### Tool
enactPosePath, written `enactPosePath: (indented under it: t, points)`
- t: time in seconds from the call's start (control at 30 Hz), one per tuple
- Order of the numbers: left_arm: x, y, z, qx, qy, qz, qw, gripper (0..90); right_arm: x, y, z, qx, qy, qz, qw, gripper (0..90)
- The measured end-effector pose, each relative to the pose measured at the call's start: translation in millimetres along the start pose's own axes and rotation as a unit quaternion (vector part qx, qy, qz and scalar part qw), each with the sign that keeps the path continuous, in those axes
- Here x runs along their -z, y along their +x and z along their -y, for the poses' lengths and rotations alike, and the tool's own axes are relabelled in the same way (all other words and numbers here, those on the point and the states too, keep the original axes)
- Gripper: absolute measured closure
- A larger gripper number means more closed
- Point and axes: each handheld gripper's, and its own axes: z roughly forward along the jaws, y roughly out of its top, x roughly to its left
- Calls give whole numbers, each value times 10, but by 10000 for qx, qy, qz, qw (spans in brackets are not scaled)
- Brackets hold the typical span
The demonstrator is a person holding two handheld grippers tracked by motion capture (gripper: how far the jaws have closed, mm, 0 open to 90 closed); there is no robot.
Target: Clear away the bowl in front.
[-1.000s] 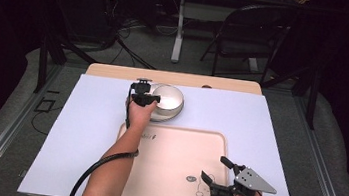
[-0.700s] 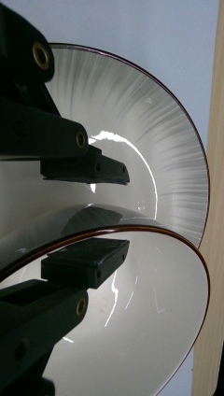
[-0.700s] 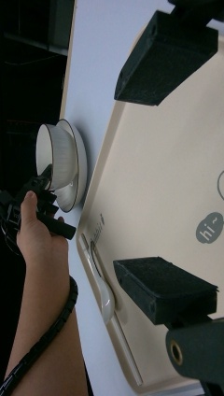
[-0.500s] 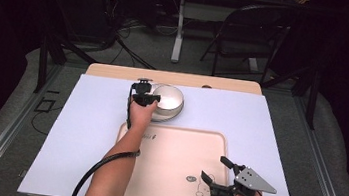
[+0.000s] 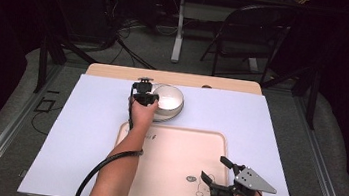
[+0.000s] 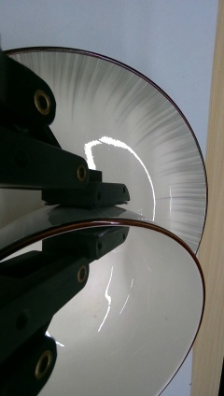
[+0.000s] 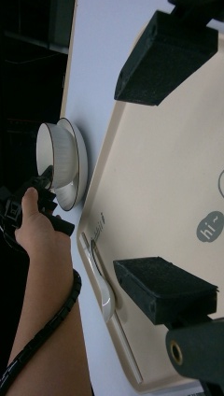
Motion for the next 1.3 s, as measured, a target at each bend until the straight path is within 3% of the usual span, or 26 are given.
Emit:
enactPosePath:
  t: [0.13, 0.37, 0.47, 0.73, 1.3]
  points:
    - [5, 0, -1, -12, 15, -15, 10000, 808, -1, 1, -1, -1, -1, -2, 10000, 147]
    - [63, 37, -26, 153, 26, 195, 9997, 819, -2, 1, 0, 1, 1, -5, 10000, 147]
    - [88, 50, -39, 107, 65, 141, 9998, 823, -2, 1, -1, 2, 1, -1, 10000, 147]
    - [154, 109, -55, 225, 0, 231, 9995, 823, -3, 1, 0, 5, 6, 0, 10000, 147]
    - [532, 134, -251, 85, -294, 360, 9989, 822, 0, 2, 0, 9, 7, 21, 10000, 147]
